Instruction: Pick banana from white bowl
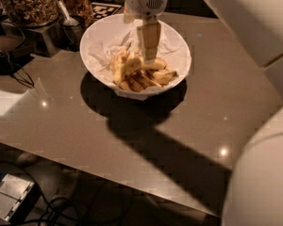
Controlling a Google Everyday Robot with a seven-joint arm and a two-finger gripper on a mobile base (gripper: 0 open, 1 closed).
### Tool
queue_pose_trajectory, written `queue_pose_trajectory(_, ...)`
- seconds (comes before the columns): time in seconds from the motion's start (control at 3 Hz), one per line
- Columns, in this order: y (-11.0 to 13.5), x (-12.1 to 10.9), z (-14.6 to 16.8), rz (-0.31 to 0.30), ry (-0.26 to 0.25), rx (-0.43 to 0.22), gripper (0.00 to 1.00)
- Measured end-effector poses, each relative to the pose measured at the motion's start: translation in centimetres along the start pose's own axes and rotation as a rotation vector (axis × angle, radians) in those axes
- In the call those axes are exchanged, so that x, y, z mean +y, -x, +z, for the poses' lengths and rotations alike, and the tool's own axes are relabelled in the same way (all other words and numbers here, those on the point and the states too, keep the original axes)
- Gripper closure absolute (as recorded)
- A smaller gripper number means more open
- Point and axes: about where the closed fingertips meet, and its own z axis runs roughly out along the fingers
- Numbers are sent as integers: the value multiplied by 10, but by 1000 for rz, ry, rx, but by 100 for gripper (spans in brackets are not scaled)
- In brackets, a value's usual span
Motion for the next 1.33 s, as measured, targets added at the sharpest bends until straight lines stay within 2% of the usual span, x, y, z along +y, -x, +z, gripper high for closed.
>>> queue_pose_trajectory(0.33, -2, -6, 25, -1, 40, -15, 34)
queue_pose_trajectory(1.33, 0, -2, 80, -19, 140, -35, 46)
